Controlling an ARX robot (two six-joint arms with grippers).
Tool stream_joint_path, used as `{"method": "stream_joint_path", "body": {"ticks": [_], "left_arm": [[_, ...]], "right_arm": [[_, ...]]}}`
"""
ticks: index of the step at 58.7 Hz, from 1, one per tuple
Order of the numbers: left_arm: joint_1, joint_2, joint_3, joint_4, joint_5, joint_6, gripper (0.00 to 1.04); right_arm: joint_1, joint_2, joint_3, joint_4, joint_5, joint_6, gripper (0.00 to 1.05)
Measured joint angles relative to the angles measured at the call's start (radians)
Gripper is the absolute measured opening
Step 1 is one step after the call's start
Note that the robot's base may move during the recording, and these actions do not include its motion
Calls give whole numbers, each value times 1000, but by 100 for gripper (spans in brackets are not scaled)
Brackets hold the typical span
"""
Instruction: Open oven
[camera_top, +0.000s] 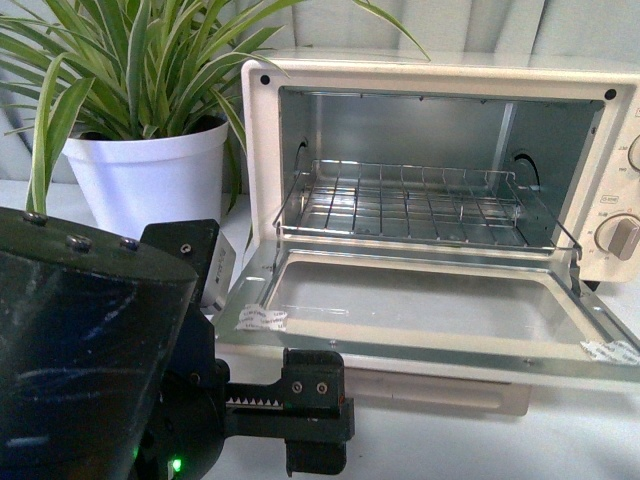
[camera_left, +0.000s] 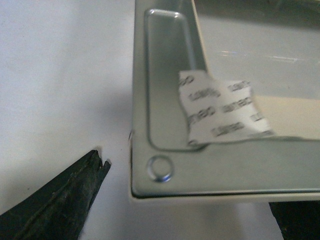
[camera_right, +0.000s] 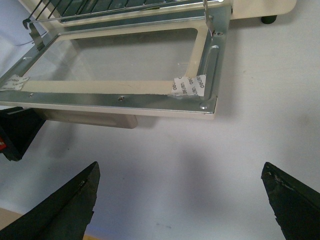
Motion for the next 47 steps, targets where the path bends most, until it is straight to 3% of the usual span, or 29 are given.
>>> {"method": "stream_joint_path", "body": {"ticks": [27,38,47], "left_arm": [[-8,-125,-116,-8,-59,190,98],[-8,-379,-205,-102,-93,233,98],[-26,-777,-301,-250,-182,233,98]], "right_arm": [[-52,-64,-10,-20,-38,-30,95],[-83,-149,-13,-74,-68,-84,95],[-114,-322,-57,-131,-68,-167,95]]}}
